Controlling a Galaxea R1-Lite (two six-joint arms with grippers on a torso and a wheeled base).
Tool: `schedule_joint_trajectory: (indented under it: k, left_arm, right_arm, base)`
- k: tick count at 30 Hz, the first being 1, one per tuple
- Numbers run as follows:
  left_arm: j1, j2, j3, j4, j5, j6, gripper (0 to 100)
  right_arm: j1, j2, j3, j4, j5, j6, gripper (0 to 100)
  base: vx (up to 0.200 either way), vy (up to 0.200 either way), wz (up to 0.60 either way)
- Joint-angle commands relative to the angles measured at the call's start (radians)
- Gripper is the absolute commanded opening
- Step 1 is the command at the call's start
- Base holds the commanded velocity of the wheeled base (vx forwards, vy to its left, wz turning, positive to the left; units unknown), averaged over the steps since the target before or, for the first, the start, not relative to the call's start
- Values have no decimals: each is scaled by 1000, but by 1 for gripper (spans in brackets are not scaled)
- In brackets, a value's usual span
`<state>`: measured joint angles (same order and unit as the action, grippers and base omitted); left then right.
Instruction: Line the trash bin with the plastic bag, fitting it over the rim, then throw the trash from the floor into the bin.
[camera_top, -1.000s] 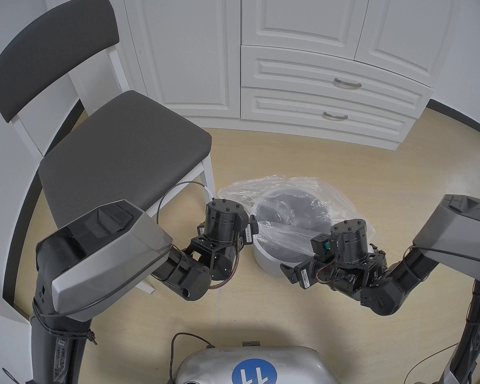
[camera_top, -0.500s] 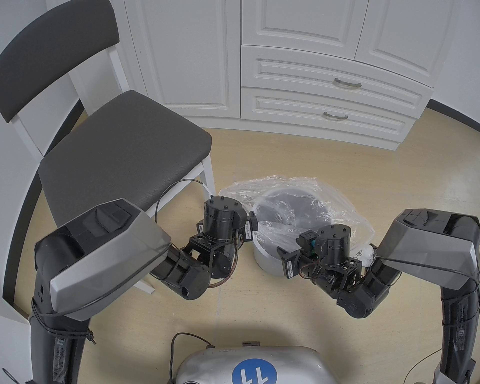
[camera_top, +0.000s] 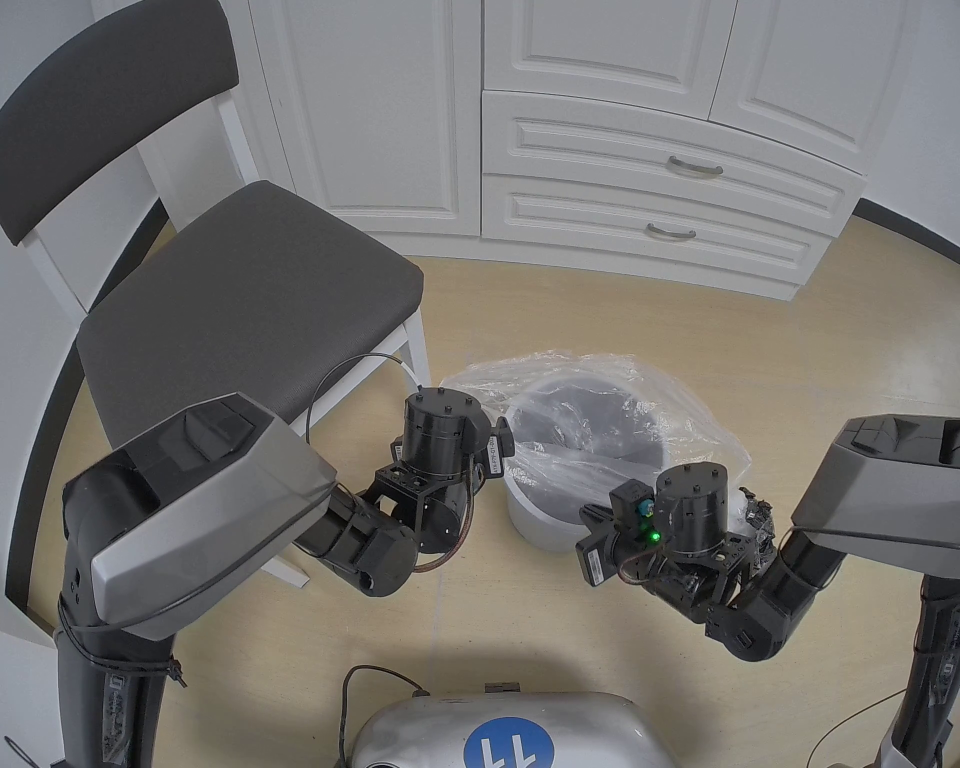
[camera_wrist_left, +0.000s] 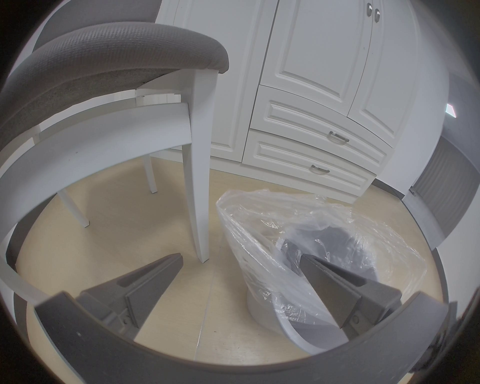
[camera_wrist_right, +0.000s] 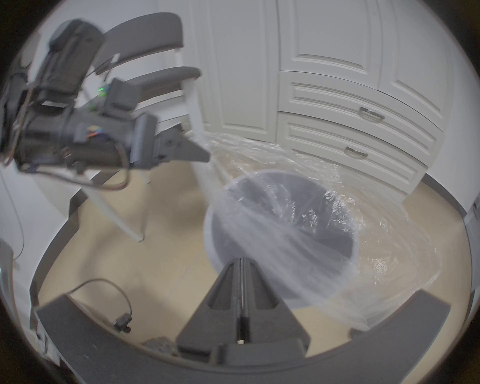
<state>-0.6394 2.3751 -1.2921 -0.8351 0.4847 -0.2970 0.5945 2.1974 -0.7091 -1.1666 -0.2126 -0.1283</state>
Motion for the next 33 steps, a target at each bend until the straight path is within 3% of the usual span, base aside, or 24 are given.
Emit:
schedule_joint_trajectory:
  k: [1, 12, 13, 22, 33]
  left_arm:
    - [0, -28, 14, -1, 0, -1, 100]
    - [-2, -48, 34, -9, 0, 13, 100]
    - [-2, -48, 34, -9, -1, 13, 100]
    - [-2, -48, 36, -9, -1, 13, 100]
    - [-2, -48, 34, -9, 0, 13, 100]
  right_arm:
    - [57, -96, 123, -2, 1, -73, 0]
    - [42, -42, 108, -53, -1, -117, 0]
    - [38, -30, 96, -65, -2, -117, 100]
    - [-10, 168, -72, -180, -5, -76, 100]
    - [-21, 254, -174, -188, -22, -68, 100]
  base:
    - [0, 0, 0]
    - [0, 0, 0]
    - [0, 0, 0]
    - [0, 0, 0]
    - [0, 0, 0]
